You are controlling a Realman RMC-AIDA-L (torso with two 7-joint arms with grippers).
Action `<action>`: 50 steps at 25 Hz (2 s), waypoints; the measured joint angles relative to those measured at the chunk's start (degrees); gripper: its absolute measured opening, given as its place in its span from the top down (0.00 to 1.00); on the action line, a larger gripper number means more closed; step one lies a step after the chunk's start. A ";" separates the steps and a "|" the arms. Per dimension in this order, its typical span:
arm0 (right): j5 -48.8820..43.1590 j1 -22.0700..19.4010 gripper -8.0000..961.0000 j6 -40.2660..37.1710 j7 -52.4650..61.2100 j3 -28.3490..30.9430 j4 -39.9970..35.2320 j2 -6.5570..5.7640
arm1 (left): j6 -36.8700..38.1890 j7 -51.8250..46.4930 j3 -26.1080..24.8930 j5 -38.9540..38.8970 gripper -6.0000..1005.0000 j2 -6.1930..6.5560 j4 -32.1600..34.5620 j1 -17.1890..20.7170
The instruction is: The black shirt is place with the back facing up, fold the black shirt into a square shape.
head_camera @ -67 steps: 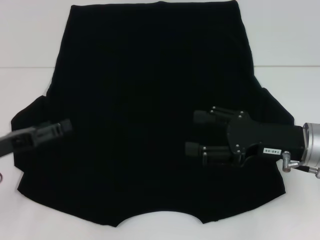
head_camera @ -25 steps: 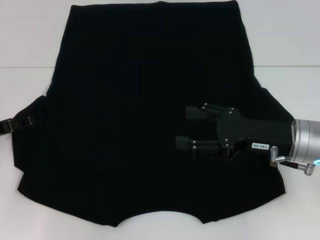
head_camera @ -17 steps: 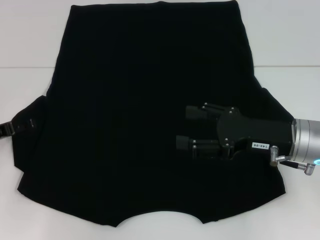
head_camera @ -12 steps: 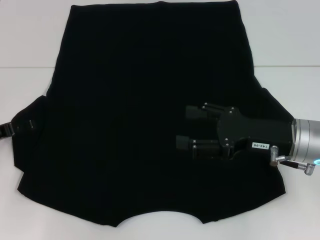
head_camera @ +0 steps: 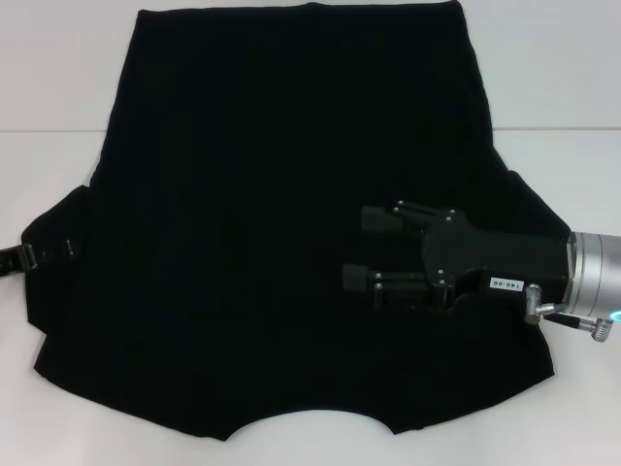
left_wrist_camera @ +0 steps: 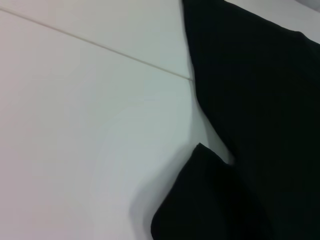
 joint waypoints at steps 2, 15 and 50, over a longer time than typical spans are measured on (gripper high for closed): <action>0.00 -0.02 0.07 0.00 0.00 0.00 0.00 0.00 | 0.05 -0.02 0.44 0.00 0.20 -0.02 0.00 -0.06; 0.00 -0.09 0.07 -0.22 0.00 0.02 0.00 0.00 | 0.13 0.36 0.80 0.04 0.29 -0.04 0.03 -0.28; 2.15 -0.22 0.08 0.09 -0.47 0.09 0.84 -0.01 | -0.47 0.37 -0.09 1.15 0.99 0.02 2.31 0.51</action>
